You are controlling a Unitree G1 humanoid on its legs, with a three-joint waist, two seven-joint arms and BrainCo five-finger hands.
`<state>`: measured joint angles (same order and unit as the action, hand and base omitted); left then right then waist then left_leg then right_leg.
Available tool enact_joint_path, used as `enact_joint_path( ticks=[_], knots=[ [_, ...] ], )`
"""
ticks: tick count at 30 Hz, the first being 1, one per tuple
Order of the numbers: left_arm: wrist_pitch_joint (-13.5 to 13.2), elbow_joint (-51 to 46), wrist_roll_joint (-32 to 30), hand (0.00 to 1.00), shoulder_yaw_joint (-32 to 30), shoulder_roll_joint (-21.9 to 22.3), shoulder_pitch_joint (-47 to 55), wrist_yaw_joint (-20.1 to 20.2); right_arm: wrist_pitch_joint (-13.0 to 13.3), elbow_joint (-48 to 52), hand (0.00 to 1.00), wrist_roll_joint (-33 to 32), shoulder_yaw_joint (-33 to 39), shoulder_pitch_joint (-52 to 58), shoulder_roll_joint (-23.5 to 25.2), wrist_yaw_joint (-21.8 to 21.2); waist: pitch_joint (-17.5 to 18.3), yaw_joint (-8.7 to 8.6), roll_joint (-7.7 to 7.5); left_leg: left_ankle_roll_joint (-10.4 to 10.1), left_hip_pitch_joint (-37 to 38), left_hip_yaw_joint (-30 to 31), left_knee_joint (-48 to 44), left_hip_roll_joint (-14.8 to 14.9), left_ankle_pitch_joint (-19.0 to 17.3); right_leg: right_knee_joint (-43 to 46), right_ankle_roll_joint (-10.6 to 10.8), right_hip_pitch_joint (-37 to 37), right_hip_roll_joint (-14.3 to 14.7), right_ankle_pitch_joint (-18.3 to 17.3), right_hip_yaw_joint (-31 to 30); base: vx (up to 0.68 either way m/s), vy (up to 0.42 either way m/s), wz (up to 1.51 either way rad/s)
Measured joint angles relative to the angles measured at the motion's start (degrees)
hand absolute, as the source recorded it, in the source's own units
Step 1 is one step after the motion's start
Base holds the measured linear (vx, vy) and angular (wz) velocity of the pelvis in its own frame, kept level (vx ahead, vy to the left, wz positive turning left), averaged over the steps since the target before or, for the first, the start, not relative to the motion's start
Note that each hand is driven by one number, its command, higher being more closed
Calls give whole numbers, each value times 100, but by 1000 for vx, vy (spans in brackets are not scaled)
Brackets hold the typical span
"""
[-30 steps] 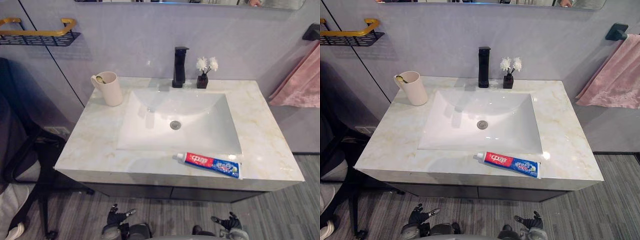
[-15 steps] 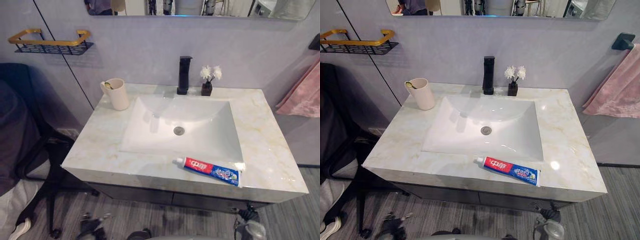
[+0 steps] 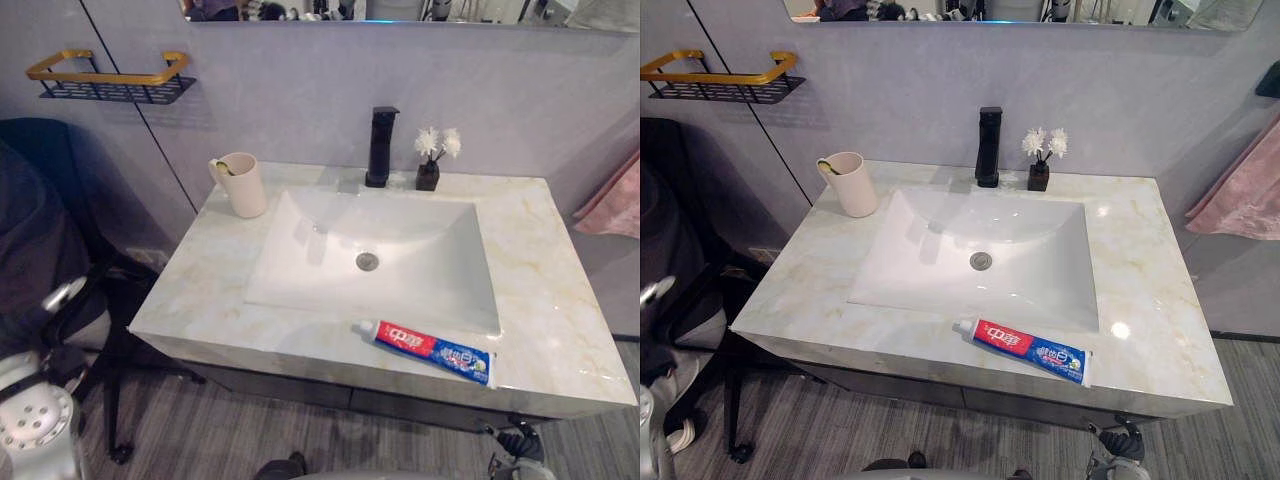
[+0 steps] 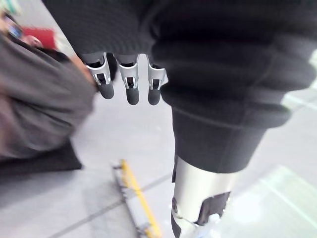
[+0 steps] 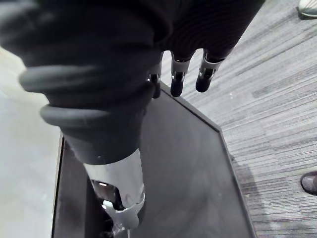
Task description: Organize washtable
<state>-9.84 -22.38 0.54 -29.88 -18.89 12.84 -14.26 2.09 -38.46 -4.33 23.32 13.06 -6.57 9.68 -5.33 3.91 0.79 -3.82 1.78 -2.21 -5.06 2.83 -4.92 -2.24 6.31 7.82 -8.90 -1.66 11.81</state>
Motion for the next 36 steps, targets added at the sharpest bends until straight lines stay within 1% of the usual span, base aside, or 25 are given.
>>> enact_joint_path(
  ticks=[1,3,4,6,8,9,11,12,13,14,15,16,17,19,21,23,25,26,28,32,35,36],
  knots=[
    [-48,-194,-98,0,201,-36,-5,16,0,0,0,-14,3,0,0,0,1,0,4,0,-1,10,0,-4,0,4,-1,0,-2,0,6,-24,8,9],
    [-194,-662,-386,0,1112,-356,-21,99,3,0,0,-17,-4,-2,-9,-65,3,-22,21,0,-4,40,-11,-3,0,17,-3,0,4,-2,7,-37,1,2],
    [-212,-731,-470,0,1404,-477,-41,185,4,0,0,-18,-13,-2,-14,-109,6,-27,27,0,-4,43,-15,-2,0,21,-6,-1,7,-3,5,-41,-6,0],
    [-293,-739,-790,0,2438,-919,-61,454,38,-79,0,-24,-163,-28,-142,-141,28,-101,59,-3,-4,47,4,0,2,22,-3,-13,11,-5,-7,-37,-4,0],
    [-320,-621,-1013,0,2947,-1130,-70,694,68,-128,0,-26,-270,-80,-205,-226,35,-196,70,-9,1,40,13,8,7,22,-3,-33,25,-4,-52,-22,-3,-7],
    [-330,-474,-1126,0,3176,-1232,-97,829,131,-242,0,-26,-357,-147,-247,-242,37,-245,68,-10,6,31,14,19,7,22,-4,-43,38,-3,-88,-8,-7,-10],
    [-328,-145,-1301,0,3516,-1360,-249,1023,158,-417,0,-27,-394,-262,-287,-253,37,-296,66,-13,3,12,20,29,9,24,-5,-63,47,-2,-107,-2,-7,-7],
    [-325,-36,-1332,0,3625,-1387,-306,1070,162,-459,0,-26,-396,-293,-290,-253,39,-296,64,-14,1,-7,23,32,9,27,-5,-80,49,-1,-125,0,0,-16],
    [-321,137,-1498,0,3785,-1414,-359,1216,165,-564,0,-27,-409,-380,-292,-260,38,-301,59,-14,-1,-60,24,44,10,36,-7,-117,55,1,-187,8,6,-18],
    [-322,285,-1536,0,3937,-1441,-427,1306,165,-608,0,-26,-417,-400,-292,-268,35,-301,52,-14,4,-81,27,45,10,35,-8,-126,56,2,-231,15,9,-17],
    [-324,374,-1549,0,4021,-1472,-457,1323,165,-643,0,-26,-419,-416,-293,-281,35,-301,50,-14,13,-88,41,45,10,31,-11,-130,57,4,-229,28,7,-11],
    [-319,634,-1716,0,4156,-1547,-530,1416,165,-749,0,-26,-421,-468,-300,-347,33,-313,41,-13,30,-110,71,45,10,19,-18,-136,59,9,-245,25,4,-9],
    [-317,736,-1736,0,4191,-1566,-539,1438,165,-778,0,-26,-425,-487,-300,-359,32,-316,40,-13,34,-118,80,47,10,14,-22,-141,60,12,-253,29,4,-11],
    [-277,1044,-2053,0,4387,-1574,-555,1443,164,-810,0,-28,-470,-494,-308,-373,28,-315,32,-13,58,-143,112,47,10,3,-27,-149,62,14,-284,24,4,-9],
    [-259,1184,-2178,0,4543,-1574,-630,1448,164,-824,0,-29,-543,-489,-334,-380,25,-321,26,-13,71,-153,120,48,10,0,-31,-149,62,16,-296,9,3,-5],
    [-181,1457,-2397,0,4877,-1557,-863,1474,157,-861,0,-30,-593,-526,-354,-382,22,-323,21,-13,80,-164,138,47,10,-14,-52,-149,61,29,-303,-15,6,-5],
    [-177,1576,-2447,0,5051,-1515,-1030,1481,157,-880,0,-32,-614,-541,-360,-392,23,-323,19,-8,116,-199,184,47,17,-54,-88,-145,65,55,-336,-25,9,-11],
    [-177,1640,-2568,0,5137,-1452,-1164,1485,157,-960,0,-32,-630,-580,-371,-416,19,-326,11,-7,162,-239,272,40,61,-96,-120,-143,65,81,-374,-34,8,-12],
    [-177,1698,-2658,0,5307,-1384,-1332,1486,150,-983,0,-34,-640,-598,-368,-452,9,-336,-4,2,194,-244,335,30,88,-103,-126,-142,61,86,-384,-14,3,-4],
    [-172,1913,-2866,0,5677,-1147,-1662,1477,151,-988,0,-71,-639,-693,-370,-460,-15,-480,-47,5,247,-244,486,18,157,-144,-121,-141,59,98,-381,0,0,0],
    [-164,2122,-3008,0,5932,-932,-1792,1513,150,-1034,0,-76,-639,-736,-379,-460,-18,-553,-44,4,248,-253,510,12,159,-226,-132,-124,62,133,-384,4,-2,-1],
    [-161,2156,-3047,0,5961,-881,-1821,1525,150,-1036,0,-78,-641,-737,-379,-460,-18,-601,-44,4,251,-246,510,10,159,-242,-134,-112,62,135,-381,0,0,0]
  ],
)
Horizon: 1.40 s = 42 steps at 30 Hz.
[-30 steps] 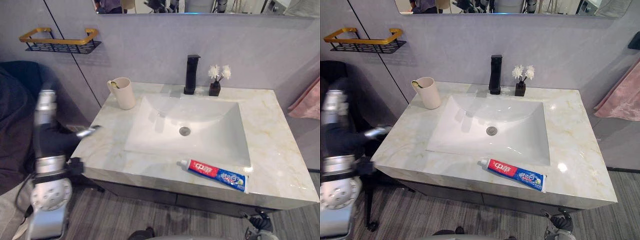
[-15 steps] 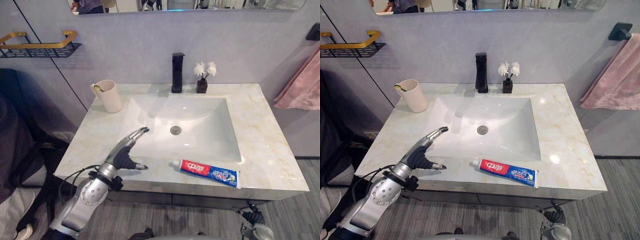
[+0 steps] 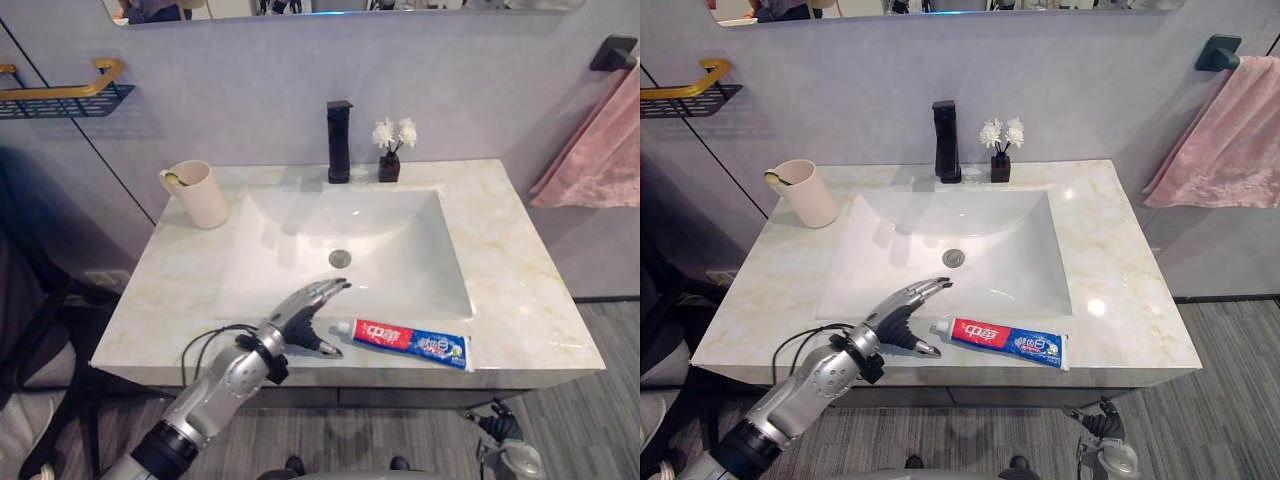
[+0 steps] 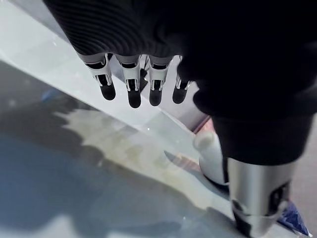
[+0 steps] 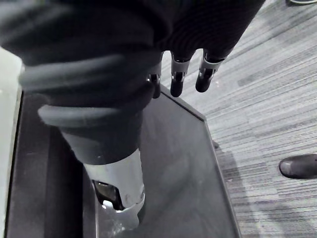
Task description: Organize washtable
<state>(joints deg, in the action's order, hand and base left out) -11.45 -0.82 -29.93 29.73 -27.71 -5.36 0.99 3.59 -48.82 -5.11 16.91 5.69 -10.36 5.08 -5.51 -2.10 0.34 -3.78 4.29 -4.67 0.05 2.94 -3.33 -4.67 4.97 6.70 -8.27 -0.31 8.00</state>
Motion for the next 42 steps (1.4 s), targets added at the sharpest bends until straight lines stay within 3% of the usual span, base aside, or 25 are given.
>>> enact_joint_path(
  ticks=[9,25,26,42],
  knots=[
    [124,217,-131,0,217,350,-351,-42,-3,-37,0,1,-2,-34,-8,17,-42,-36,74,0,0,5,0,-4,0,-40,-39,11,0,24,0,-14,-3,0],
    [94,675,-682,0,547,568,-952,-241,-11,-187,0,-6,2,-98,-10,97,-96,-143,142,0,-5,20,5,-5,0,-57,-21,12,0,35,11,-9,-3,0],
    [93,718,-683,100,571,585,-991,-249,-11,-213,0,-7,4,-119,-11,105,-97,-176,144,0,-5,20,5,-5,0,-57,-20,12,0,36,12,0,0,0],
    [4,1042,-800,100,881,863,-1452,-232,-12,-404,0,-129,18,-260,-25,121,-181,-343,213,-1,-3,17,4,-2,0,-59,5,9,3,50,-5,0,0,0]
  ],
)
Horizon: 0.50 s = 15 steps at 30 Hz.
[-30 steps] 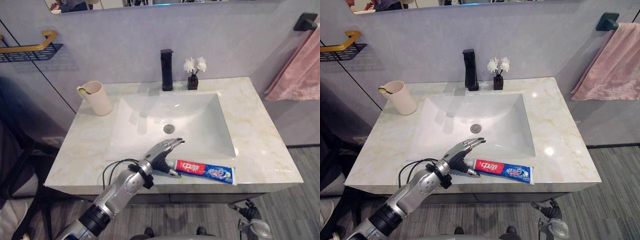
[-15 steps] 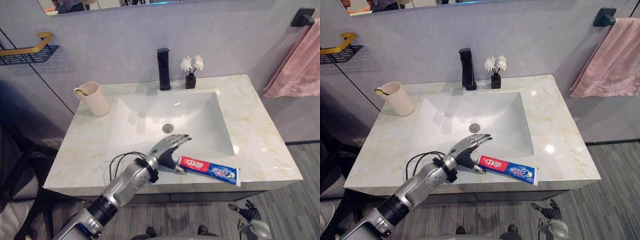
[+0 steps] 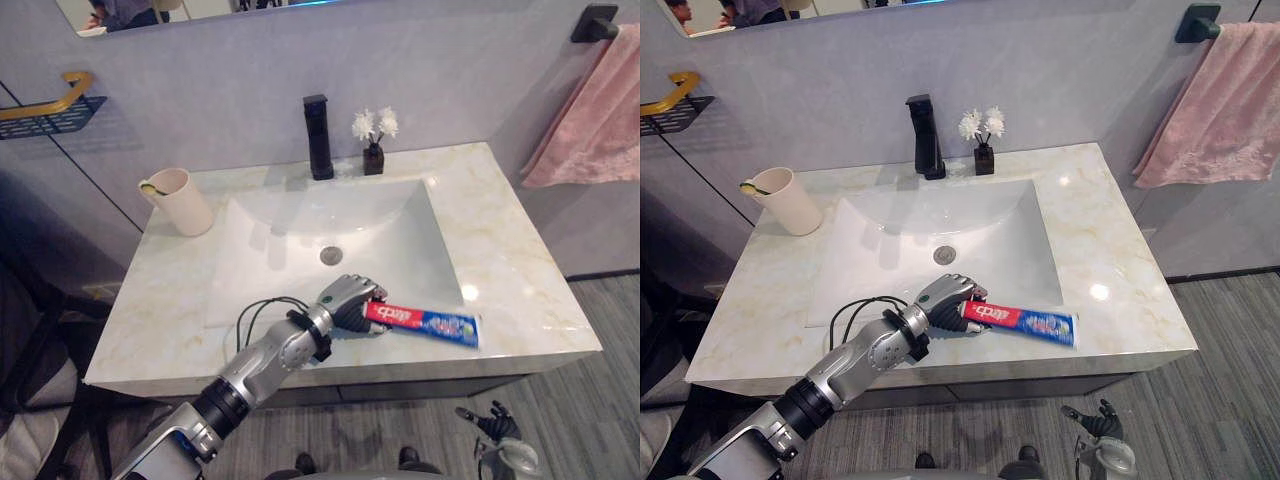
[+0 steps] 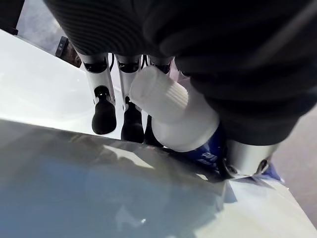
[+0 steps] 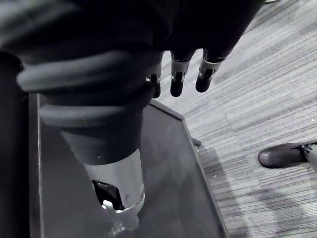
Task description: Organize washtable
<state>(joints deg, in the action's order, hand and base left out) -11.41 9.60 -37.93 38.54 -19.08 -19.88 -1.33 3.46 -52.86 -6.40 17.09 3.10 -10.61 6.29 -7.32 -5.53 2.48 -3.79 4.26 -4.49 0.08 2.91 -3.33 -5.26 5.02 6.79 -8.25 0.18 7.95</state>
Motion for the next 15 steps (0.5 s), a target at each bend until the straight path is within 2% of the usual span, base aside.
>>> enact_joint_path(
  ticks=[5,9,11,15],
  knots=[
    [12,-30,8,100,-10,0,-15,7,-10,-10,0,-45,96,25,6,5,-36,-9,35,0,9,-9,-2,6,0,5,1,0,4,0,-17,0,0,0],
    [136,-64,127,100,-49,11,30,2,-11,-8,0,-277,335,68,19,34,-38,-8,36,-1,29,-30,-3,13,-1,23,1,2,6,0,-40,0,0,-1],
    [237,-130,130,100,-118,21,107,4,-11,-5,0,-393,602,89,38,111,-39,-8,36,-2,46,-50,-2,19,-2,33,0,6,8,0,-57,0,0,-4],
    [507,-501,377,100,-617,73,658,-34,-36,310,0,-799,1701,113,144,406,-56,16,27,-5,74,-158,-1,50,-8,124,34,-21,16,-23,-174,-4,-5,-11]
  ],
)
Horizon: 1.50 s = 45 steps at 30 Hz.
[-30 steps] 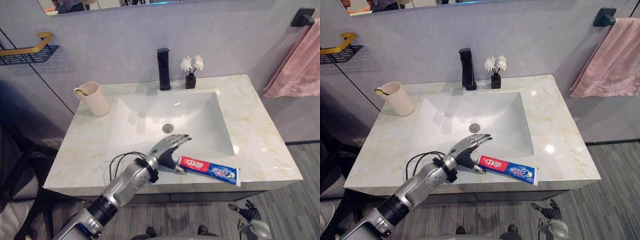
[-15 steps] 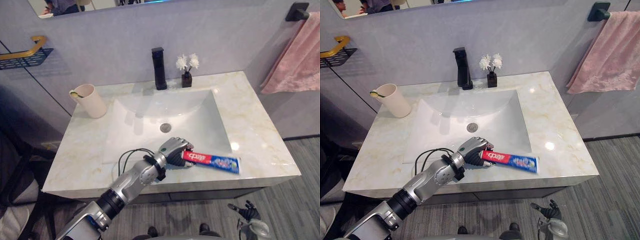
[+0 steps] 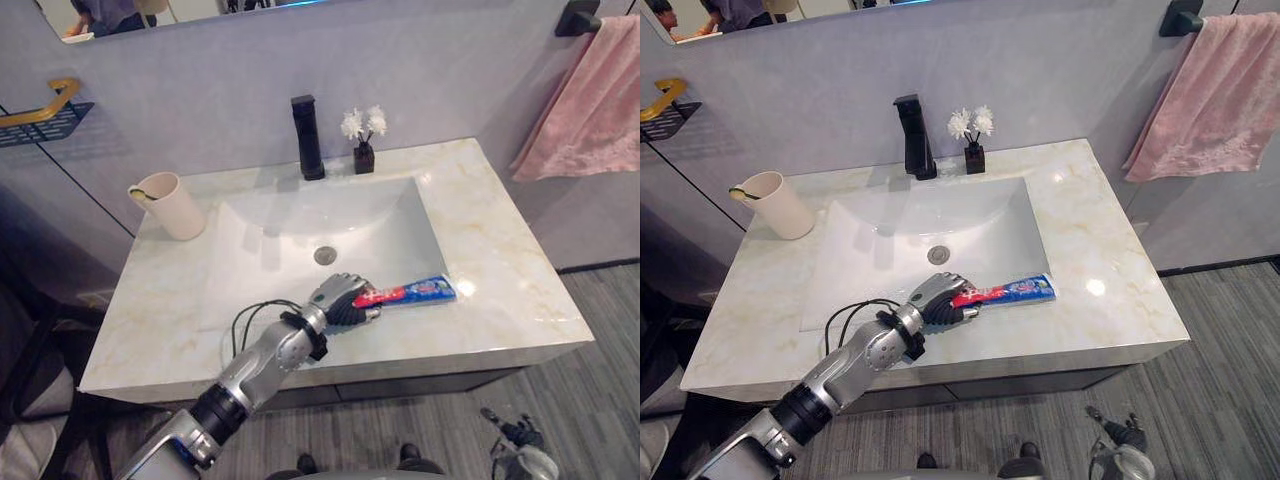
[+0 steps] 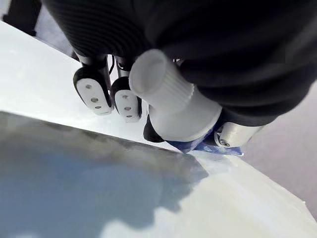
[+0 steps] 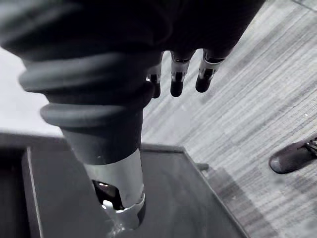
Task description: Organize washtable
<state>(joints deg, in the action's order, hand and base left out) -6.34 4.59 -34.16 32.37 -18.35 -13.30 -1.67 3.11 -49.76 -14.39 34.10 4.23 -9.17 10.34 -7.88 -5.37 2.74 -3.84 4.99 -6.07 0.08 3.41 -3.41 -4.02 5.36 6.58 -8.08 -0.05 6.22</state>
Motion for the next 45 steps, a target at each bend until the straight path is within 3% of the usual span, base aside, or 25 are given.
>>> enact_joint_path(
  ticks=[4,10,15,19,25,30,38,45],
  knots=[
    [167,-884,449,100,-584,57,600,-22,-24,1162,0,-619,777,160,62,318,-83,81,-86,-8,55,-91,-2,56,-14,137,67,-48,16,-52,-81,-37,-23,-13],
    [171,-2340,1072,100,-1615,627,894,-434,179,3872,0,-889,709,126,55,437,-127,318,-210,-10,64,-194,-16,63,-17,291,89,-174,35,-72,-193,-41,-3,-8],
    [151,-2733,1362,100,-1993,641,1180,-500,505,5386,0,-1675,-78,-326,-116,189,-118,338,-224,-9,33,-177,-16,50,-15,292,89,-203,32,-71,-195,0,0,0],
    [152,-2734,1606,100,-2265,637,1232,-499,882,6402,0,-2381,-1076,-1092,-881,-405,-58,354,-265,-8,-71,-141,-71,48,-14,328,92,-284,33,-66,-173,0,-1,2],
    [152,-2734,1786,100,-2240,624,1189,-536,972,6596,0,-2836,-2669,-2114,-1219,-818,117,471,-362,-6,-80,-103,-93,52,-15,390,95,-290,34,-64,-148,-7,0,3],
    [154,-2720,1785,100,-1900,562,922,-753,730,6563,0,-3099,-4378,-2674,-1073,-1149,148,658,-399,24,-137,17,-111,15,11,411,123,-287,-3,-42,-54,-51,6,10],
    [212,-2657,1762,100,-1456,530,672,-995,565,5899,0,-3467,-5336,-2914,-422,-1160,209,653,-395,35,-260,106,-18,-7,150,416,99,-401,-14,-4,18,-29,-1,6],
    [396,-2385,1745,100,-1147,568,592,-1216,552,5489,0,-3681,-5556,-2929,-181,-888,213,643,-387,78,-276,121,0,-20,214,371,63,-403,-17,162,69,-33,9,1]
  ],
)
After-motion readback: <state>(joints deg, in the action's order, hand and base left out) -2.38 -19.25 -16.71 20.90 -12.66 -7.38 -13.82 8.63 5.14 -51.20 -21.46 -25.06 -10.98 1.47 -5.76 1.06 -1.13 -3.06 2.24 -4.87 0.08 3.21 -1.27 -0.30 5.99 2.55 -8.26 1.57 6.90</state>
